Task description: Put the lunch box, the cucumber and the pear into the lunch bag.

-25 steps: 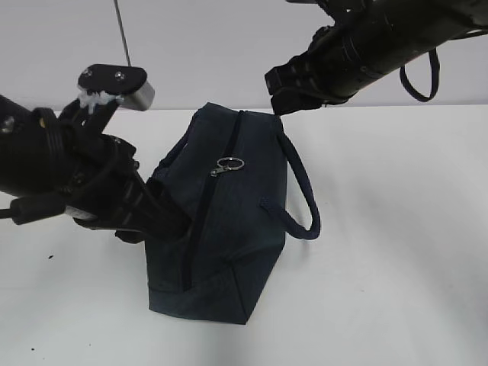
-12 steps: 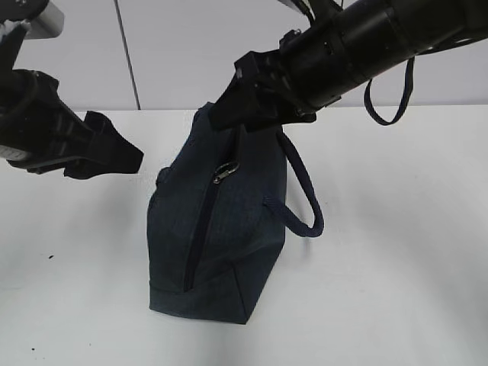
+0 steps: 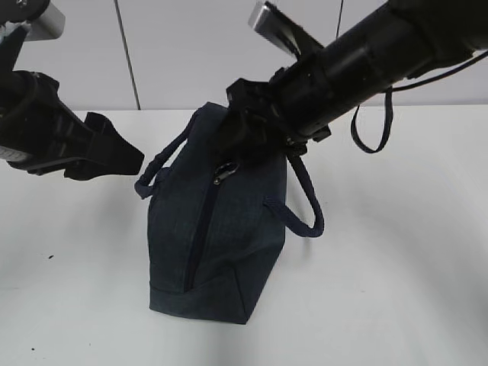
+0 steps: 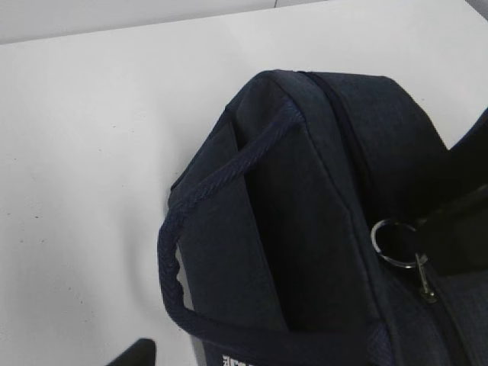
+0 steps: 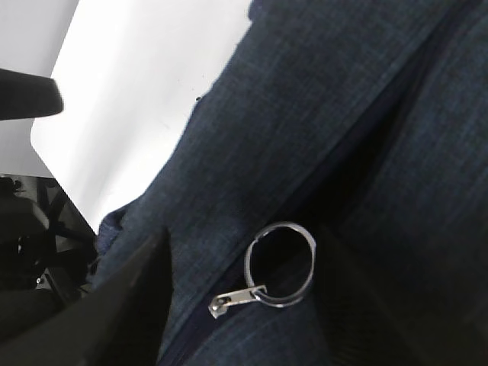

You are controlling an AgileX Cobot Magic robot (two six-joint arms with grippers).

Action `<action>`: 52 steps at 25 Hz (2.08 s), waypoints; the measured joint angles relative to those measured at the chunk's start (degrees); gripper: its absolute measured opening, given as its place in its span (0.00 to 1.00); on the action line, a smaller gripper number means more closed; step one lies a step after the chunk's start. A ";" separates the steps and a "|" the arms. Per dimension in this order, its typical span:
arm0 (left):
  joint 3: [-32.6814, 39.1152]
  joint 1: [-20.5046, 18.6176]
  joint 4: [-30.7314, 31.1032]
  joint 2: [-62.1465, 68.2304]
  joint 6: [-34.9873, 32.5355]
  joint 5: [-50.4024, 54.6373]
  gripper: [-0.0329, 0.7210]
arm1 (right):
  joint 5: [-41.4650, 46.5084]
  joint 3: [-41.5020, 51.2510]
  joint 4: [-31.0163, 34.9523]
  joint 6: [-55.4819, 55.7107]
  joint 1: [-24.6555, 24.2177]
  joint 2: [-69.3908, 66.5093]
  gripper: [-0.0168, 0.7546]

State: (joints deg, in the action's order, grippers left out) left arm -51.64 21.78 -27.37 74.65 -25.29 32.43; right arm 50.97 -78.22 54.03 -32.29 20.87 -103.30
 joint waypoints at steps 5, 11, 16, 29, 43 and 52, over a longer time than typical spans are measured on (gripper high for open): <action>0.00 0.00 -0.05 0.00 0.00 -0.05 0.66 | 0.42 0.00 0.69 0.09 0.00 -2.54 0.62; 0.00 0.00 -0.05 0.00 0.00 -0.26 0.66 | 0.42 -0.10 1.17 -1.25 0.00 -2.79 0.62; 0.00 0.00 -0.05 0.00 0.00 -0.79 0.66 | -1.87 -0.10 1.17 -5.34 0.00 -2.79 0.62; 0.00 0.00 -0.05 0.00 0.00 -1.06 0.66 | -2.37 -0.10 1.45 -12.81 0.00 -3.85 0.62; 0.00 0.00 -0.05 0.00 0.00 -1.06 0.64 | -0.59 -0.10 8.22 -17.89 0.00 -6.77 0.61; 0.00 0.00 -0.05 0.00 0.00 -1.06 0.64 | 1.99 -0.10 7.94 -17.97 0.00 -7.05 0.52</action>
State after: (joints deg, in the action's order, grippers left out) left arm -51.64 21.78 -27.42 74.65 -25.29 31.37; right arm 52.95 -78.32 61.97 -50.26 20.87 -110.34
